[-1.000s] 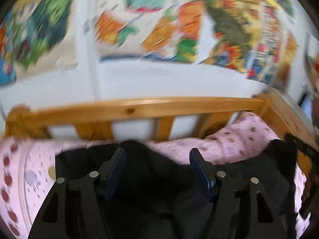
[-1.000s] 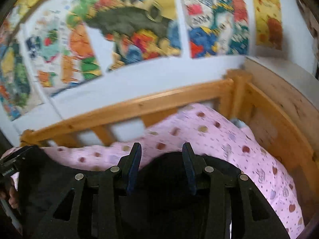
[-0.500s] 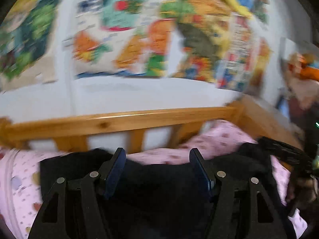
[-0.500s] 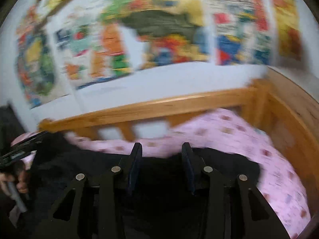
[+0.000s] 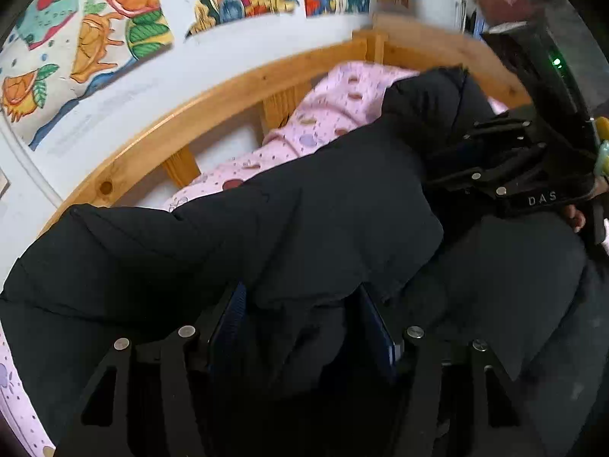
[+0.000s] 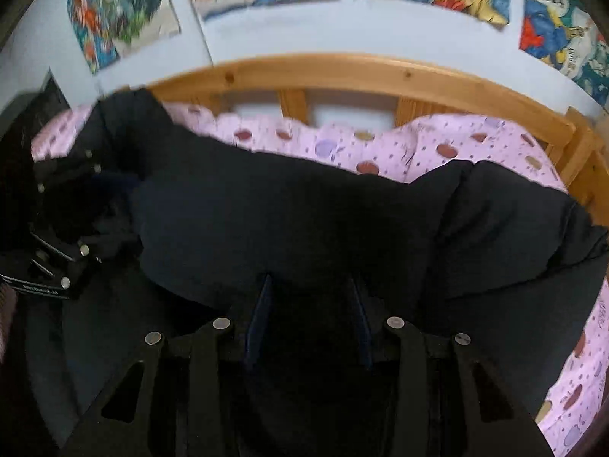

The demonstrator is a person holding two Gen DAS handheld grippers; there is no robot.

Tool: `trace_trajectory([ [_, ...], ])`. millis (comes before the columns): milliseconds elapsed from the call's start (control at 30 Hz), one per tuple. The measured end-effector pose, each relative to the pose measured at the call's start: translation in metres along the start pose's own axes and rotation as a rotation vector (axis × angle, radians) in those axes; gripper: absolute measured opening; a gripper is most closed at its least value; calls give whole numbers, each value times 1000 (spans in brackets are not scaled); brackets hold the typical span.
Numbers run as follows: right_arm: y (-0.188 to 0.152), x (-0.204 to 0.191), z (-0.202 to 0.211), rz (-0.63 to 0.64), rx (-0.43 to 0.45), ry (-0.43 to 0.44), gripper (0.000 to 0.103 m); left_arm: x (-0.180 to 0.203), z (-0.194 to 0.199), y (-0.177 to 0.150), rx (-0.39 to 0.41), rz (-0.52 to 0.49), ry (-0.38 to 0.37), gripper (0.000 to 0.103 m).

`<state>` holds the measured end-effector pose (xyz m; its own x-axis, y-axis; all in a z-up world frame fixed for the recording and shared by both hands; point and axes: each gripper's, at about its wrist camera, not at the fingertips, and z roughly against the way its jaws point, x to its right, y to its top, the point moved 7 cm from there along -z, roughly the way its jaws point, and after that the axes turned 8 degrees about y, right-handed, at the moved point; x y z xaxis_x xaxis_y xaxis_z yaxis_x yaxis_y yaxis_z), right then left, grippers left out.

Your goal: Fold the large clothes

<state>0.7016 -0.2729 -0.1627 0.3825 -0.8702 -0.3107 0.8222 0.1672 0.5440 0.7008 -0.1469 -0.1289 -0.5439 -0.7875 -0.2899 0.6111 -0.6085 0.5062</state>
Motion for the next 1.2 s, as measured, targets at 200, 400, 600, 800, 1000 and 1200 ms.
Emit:
trace_trajectory([
  [200,-6,9,-24,-15,34,14,35,-3,-39,1,-74,27,29,58],
  [400,-10,7,-29,15,92,-32,35,3,-43,1,-33,32,71,58],
  [600,-11,-6,11,49,203,-68,38,1,-2,-3,85,93,70,58],
  [800,-21,-21,67,50,303,-108,53,-15,41,-4,153,247,80,69],
  [1000,-25,-30,120,-12,395,-94,74,-30,85,-18,206,455,24,84],
  [1200,-39,-55,178,-20,467,-104,80,-24,144,-41,273,510,66,101],
])
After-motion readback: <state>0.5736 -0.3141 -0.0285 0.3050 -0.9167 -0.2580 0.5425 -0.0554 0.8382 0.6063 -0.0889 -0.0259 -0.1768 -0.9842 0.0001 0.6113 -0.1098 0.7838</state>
